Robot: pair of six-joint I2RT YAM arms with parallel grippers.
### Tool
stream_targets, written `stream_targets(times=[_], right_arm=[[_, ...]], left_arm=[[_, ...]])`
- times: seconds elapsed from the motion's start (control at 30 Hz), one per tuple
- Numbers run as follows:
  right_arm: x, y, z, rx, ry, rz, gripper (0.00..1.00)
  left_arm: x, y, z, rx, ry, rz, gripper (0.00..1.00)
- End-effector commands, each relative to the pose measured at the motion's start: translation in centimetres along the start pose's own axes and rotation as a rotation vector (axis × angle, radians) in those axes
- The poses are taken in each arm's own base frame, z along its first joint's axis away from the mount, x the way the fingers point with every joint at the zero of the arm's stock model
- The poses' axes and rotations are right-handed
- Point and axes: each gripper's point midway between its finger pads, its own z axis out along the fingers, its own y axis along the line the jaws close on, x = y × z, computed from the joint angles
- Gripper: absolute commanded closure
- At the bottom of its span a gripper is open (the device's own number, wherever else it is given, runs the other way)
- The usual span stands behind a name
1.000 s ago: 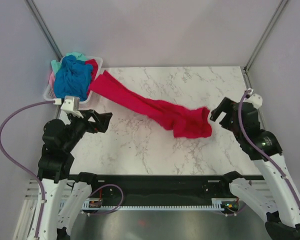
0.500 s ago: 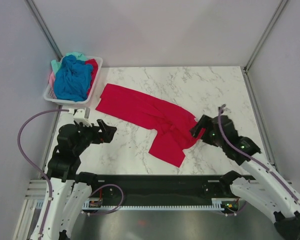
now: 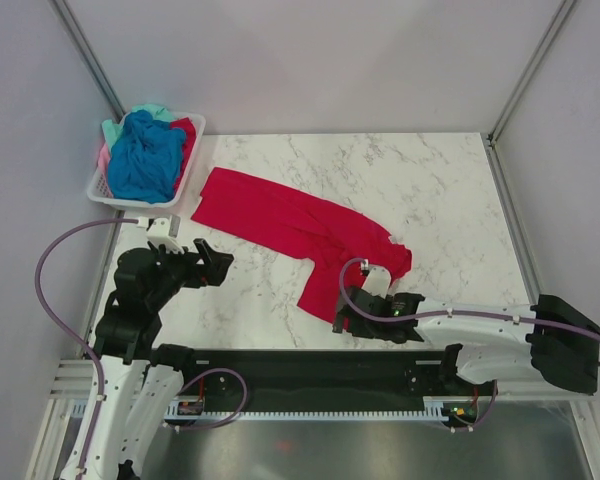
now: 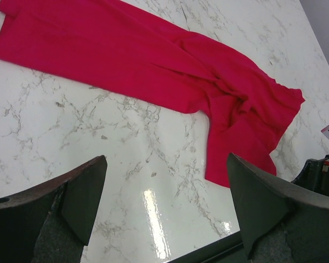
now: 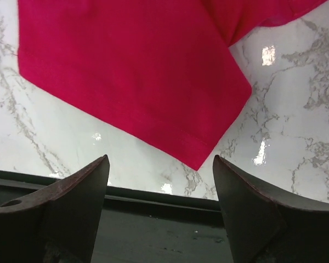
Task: Fold and stack the t-shirts
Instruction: Flatten the tshirt out
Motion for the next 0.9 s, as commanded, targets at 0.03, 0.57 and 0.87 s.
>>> stream_targets(times=[0.03,0.57,0.87], right_arm=[[-0.5,0.3,1.1,0.009,-0.058,0.061,0.18],[2.6,-1.5,4.0,0.104,-0.013,-0.008,0.86],[-6.7,-6.0,-3.3,0.172,-0.348,0.143,1.0]], left_arm=[[-0.7,-0.6,-0.1,0.024,-0.028,-0.018,0.03],[-0.6,-0.4,-0.1,0.012,-0.036,-0.019,0.03],[0.6,4.0,1.7,-0.23,0.059,-0.085,0.03]])
